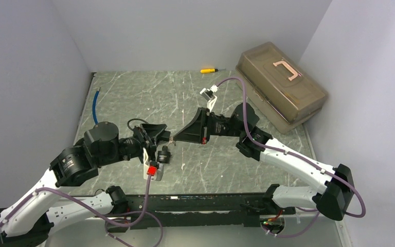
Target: Unlock with the key
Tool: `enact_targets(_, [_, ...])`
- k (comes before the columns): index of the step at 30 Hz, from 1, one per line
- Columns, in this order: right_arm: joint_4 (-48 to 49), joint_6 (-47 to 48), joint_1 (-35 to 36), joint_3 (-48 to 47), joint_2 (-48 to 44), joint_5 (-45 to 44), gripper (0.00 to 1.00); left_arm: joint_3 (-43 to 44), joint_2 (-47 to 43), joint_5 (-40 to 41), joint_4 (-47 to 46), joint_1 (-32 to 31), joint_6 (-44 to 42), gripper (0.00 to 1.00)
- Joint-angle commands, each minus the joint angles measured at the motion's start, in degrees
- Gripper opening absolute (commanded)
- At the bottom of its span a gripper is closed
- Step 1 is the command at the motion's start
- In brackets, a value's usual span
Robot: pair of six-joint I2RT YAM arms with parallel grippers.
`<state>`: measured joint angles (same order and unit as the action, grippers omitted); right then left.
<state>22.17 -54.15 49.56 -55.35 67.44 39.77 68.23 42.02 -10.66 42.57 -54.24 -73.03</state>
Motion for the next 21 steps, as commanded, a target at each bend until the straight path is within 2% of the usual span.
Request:
enact_targets(1, [5.1, -6.2, -2.1, 1.7, 1.6, -2.6, 0.00, -1.0, -3.7, 0.5, -11.6, -2.4, -7.3, 0.00])
enact_targets(4, [5.7, -7.5, -2.1, 1.4, 2.4, -2.6, 0.00, -2.7, -4.8, 1.6, -12.7, -3.8, -10.5, 0.00])
enact_targets(7, [3.6, -7.6, -2.1, 0.5, 2.1, -3.5, 0.00, -2.3, -4.8, 2.0, -11.4, -4.1, -8.9, 0.00])
enact_targets(10, [-0.4, -5.9, -2.7, -2.0, 1.0, -3.5, 0.14, -1.7, -5.0, 1.5, -9.5, -4.0, -5.8, 0.00])
enact_targets(13, [-6.4, -1.1, -3.5, -5.3, -0.8, -3.7, 0.33, -1.3, -5.2, 0.8, -7.8, -4.0, -1.4, 0.00])
enact_targets(14, [-9.3, 1.3, -4.0, -6.9, -1.3, -3.4, 0.43, -1.1, -5.2, 0.9, -7.2, -4.0, 0.3, 0.00])
enact_targets(16, [-16.0, 8.3, -4.7, -11.1, -2.5, -4.3, 0.60, -1.0, -5.2, 0.6, -6.0, -3.9, 3.8, 0.00])
enact_targets(21, [-32.2, 29.4, -4.5, -21.0, -4.3, -8.7, 0.81, 1.4, -3.2, -4.0, 0.1, -0.9, 16.8, 0.00])
